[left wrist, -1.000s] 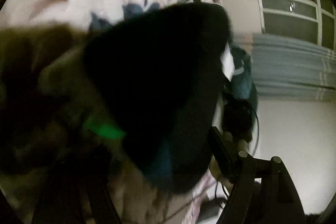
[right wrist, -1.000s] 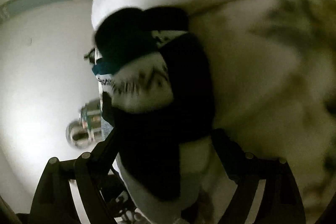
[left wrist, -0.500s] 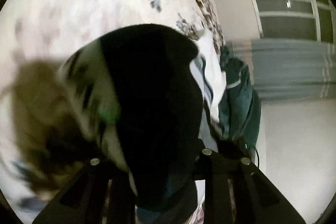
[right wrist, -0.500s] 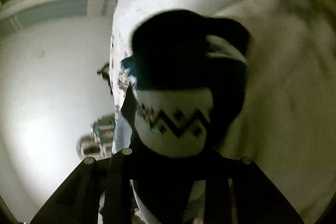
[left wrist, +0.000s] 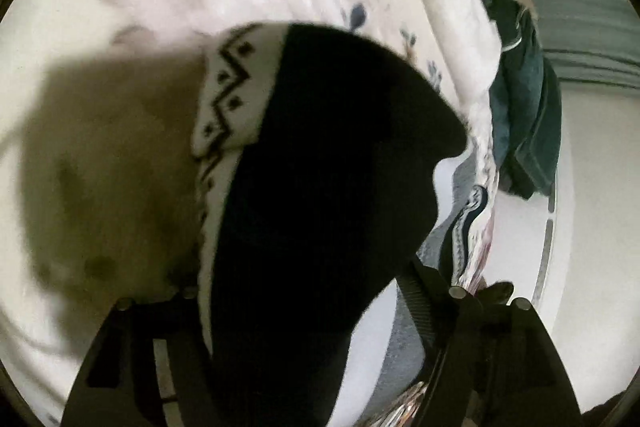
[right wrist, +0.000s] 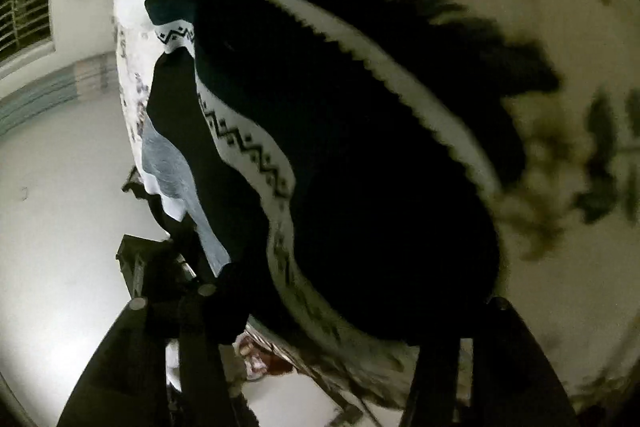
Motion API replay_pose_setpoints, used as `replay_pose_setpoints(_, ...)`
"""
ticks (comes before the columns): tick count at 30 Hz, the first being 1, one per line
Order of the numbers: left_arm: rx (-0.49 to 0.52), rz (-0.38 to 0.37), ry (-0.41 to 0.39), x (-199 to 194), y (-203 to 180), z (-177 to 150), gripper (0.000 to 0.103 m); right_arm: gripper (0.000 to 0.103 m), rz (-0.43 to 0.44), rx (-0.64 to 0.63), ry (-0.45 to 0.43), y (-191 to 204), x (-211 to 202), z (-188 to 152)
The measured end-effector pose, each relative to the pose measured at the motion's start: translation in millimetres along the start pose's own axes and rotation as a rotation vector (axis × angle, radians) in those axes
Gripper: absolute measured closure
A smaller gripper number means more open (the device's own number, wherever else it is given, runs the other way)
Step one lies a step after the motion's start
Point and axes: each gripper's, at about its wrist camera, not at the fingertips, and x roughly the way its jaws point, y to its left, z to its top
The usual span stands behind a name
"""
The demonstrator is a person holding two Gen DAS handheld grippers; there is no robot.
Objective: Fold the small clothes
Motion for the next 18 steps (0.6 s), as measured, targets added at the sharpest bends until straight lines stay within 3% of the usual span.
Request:
replay_pose_setpoints(3,0.020,0.042,-0.096,-34,-13,-20,0.034,0.045,-0.048,0.011,0.063,-13,-23,-4)
replay_pose_setpoints(6,0.049,0.151,-0.201,-73,-17,-58,0.034,0.044,-0.102,0.018,0.090,-23,-49,-14)
replay_pose_setpoints(9,0.042,0.308,-0.256,-90,1,-89,0.034,0.044,-0.169,-0.005,0.079,-33,-72,-7)
replay_pose_setpoints(12,0.009,0.455,-0.238,-72,35,-117,0.034,0.044,-0.193,-0.102,0.043,-17,-85,3)
replay_pose_setpoints(15,-0.072,0.494,-0.185,-40,75,-131,0.035,0.043,-0.241,-0.230,0.005,15,-69,21)
replay_pose_setpoints(16,-0.064,0.495,-0.212,-36,78,-133,0.032,0.043,-0.267,-0.261,0.006,20,-61,29)
replay_pose_setpoints(17,-0.054,0.483,-0.237,-32,77,-132,0.020,0.043,-0.298,-0.274,0.016,37,-46,32)
replay_pose_setpoints(18,-0.056,0.467,-0.243,-30,77,-131,0.014,0.053,-0.288,-0.273,0.045,42,-36,36)
